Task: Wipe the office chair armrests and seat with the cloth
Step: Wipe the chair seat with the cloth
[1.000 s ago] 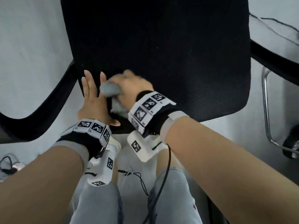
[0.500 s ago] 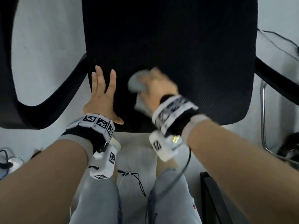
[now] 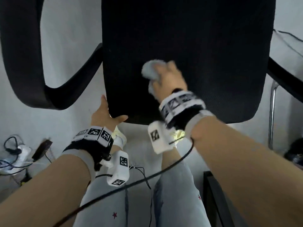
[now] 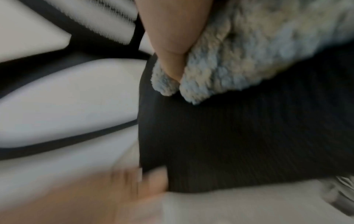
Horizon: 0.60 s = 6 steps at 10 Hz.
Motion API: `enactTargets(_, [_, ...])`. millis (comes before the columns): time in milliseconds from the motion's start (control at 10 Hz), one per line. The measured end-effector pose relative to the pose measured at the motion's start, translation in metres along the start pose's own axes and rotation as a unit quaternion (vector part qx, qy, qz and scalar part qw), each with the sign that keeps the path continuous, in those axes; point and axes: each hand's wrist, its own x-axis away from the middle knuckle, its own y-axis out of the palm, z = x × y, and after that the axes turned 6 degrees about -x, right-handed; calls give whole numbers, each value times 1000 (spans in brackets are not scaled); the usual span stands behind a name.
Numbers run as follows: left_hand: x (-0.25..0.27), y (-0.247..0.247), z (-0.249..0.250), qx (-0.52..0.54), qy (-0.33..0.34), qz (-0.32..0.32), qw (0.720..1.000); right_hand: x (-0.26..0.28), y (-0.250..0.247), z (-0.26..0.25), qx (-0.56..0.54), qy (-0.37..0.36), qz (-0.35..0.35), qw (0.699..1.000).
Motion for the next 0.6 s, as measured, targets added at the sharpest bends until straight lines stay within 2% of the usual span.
enactTargets(100, [3, -1, -13, 95, -29, -44, 994, 51, 49, -22, 75, -161, -150, 973])
enactTargets(200, [2, -10, -23, 181, -48, -68, 980, 63, 39, -16, 42, -210, -257, 942])
enactTargets(300, [-6, -13, -32, 226, -51, -75, 970, 35, 7, -19, -26, -184, -129, 974])
enactTargets(400, [-10, -12, -38, 275, -48, -98, 955, -17, -10, -33, -31, -76, 28, 996])
enactTargets(500, [-15, -13, -41, 298, -67, -147, 941, -17, 21, -54, 44, -60, -38, 996])
enactTargets(600, [-36, -13, -64, 371, -104, -208, 899, 42, 65, -59, 132, -176, -291, 931])
